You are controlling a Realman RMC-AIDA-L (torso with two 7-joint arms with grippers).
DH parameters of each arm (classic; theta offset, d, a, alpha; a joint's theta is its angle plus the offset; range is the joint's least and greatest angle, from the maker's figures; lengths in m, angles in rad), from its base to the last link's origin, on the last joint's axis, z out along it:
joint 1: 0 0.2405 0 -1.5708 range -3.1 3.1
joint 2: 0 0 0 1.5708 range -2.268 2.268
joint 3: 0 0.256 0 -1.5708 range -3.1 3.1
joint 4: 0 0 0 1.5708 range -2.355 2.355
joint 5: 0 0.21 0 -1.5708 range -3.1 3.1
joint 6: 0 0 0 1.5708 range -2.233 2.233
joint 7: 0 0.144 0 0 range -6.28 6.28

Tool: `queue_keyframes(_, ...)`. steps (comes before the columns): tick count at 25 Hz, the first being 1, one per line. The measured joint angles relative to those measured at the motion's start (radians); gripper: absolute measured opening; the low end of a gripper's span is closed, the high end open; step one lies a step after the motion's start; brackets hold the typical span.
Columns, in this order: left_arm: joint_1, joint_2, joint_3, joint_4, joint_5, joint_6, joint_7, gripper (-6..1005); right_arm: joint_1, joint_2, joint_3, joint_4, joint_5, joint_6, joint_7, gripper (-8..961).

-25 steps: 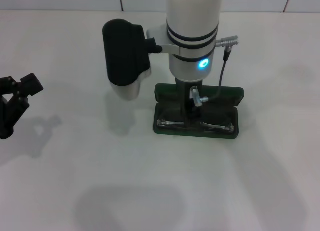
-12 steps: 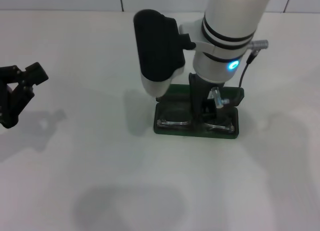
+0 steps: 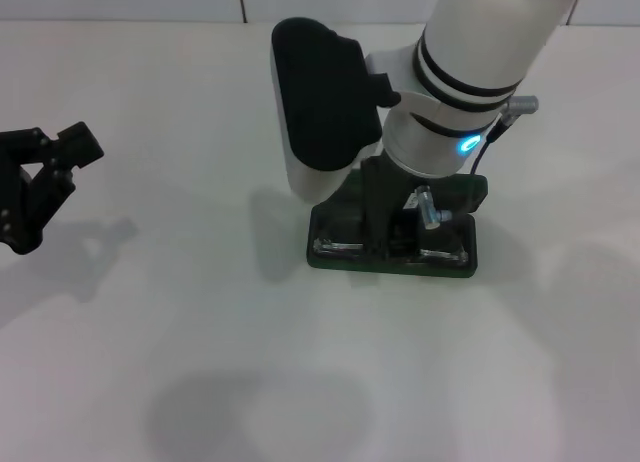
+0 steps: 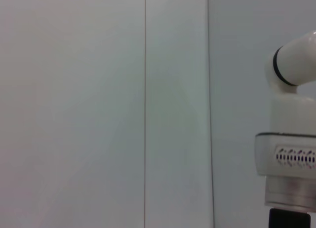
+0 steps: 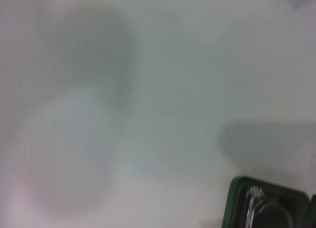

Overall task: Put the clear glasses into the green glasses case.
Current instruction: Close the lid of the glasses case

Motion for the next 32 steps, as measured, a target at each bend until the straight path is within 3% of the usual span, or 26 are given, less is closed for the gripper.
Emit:
queue_keyframes(7,0.012,0.000,0.000,-0.002,-0.007,0.006,0.000,141,-0.052,0.001,0.045,-0.068,0.015,-0.009,-0.010,156)
queue_keyframes(13,0.015,0.000,0.000,-0.001,-0.021,0.006,0.000,142,-0.150,0.002,0.146,-0.178,0.070,-0.025,-0.066,156)
queue_keyframes(20,0.002,0.000,0.000,-0.001,-0.025,0.007,-0.022,144,-0.288,0.002,0.362,-0.295,0.186,-0.069,-0.180,155)
queue_keyframes(24,-0.015,0.000,0.000,0.000,-0.033,0.007,-0.037,145,-0.374,0.002,0.534,-0.324,0.334,-0.106,-0.287,155)
queue_keyframes(32,-0.073,-0.014,0.000,0.003,-0.047,0.006,-0.076,147,-0.558,0.000,0.884,-0.233,0.665,-0.202,-0.525,156)
